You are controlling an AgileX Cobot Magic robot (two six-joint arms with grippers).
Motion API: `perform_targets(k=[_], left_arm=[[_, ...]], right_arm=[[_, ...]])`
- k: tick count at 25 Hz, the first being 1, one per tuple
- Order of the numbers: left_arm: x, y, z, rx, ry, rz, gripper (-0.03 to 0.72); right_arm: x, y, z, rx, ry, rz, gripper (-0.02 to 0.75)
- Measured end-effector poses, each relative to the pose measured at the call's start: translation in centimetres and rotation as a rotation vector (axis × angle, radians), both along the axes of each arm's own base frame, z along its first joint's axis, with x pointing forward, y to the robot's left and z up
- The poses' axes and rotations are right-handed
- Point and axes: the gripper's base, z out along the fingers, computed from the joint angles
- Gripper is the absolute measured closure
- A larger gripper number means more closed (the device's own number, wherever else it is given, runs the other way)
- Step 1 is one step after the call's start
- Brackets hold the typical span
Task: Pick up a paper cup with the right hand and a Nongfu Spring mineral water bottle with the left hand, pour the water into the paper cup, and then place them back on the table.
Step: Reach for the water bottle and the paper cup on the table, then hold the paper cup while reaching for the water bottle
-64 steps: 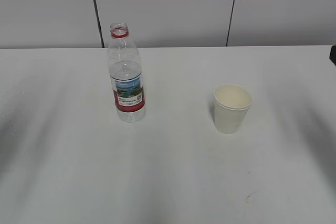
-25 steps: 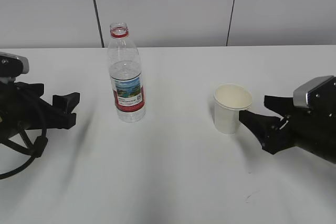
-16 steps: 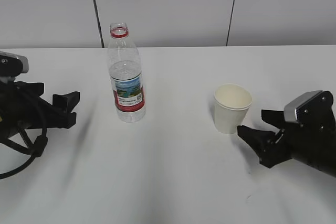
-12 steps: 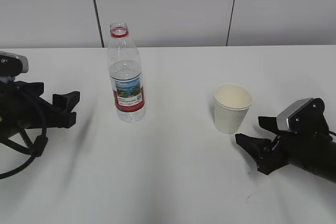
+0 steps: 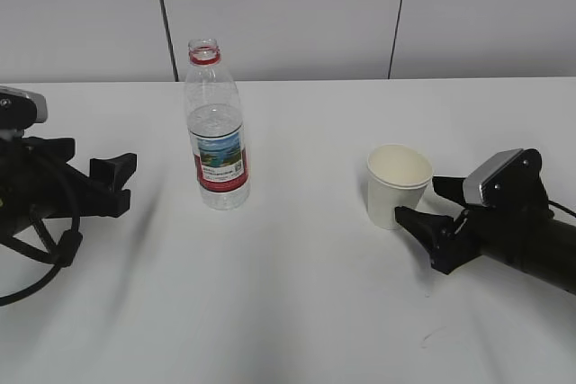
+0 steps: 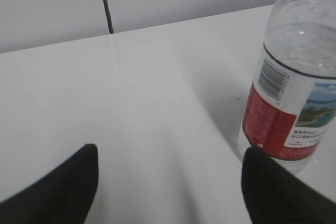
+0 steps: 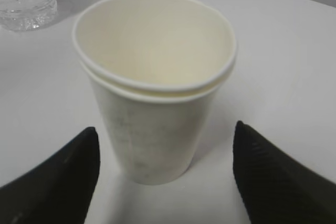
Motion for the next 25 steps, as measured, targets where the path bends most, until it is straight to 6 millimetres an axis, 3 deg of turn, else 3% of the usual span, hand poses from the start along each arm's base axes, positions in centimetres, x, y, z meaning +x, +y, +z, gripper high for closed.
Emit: perform_targets(k=[8,17,25], left_arm=[[0.1,0.0,0.3,-0.011,-0.031,0.002,0.181],[0.2,0.0,0.5,-0.02,-0.05,0.007,0.181],[0.1,0.0,0.5,-0.018,-0.052,0.002,0.181]], right_arm=[[0.5,0.1,0.0,-0.001,-0.017,0.014,0.156],[1.2,1.2,-2.4,0.0,0.031,0.058,0.156],[2.5,1.2,-2.2,0.001,-0.005,0.043,0.156]])
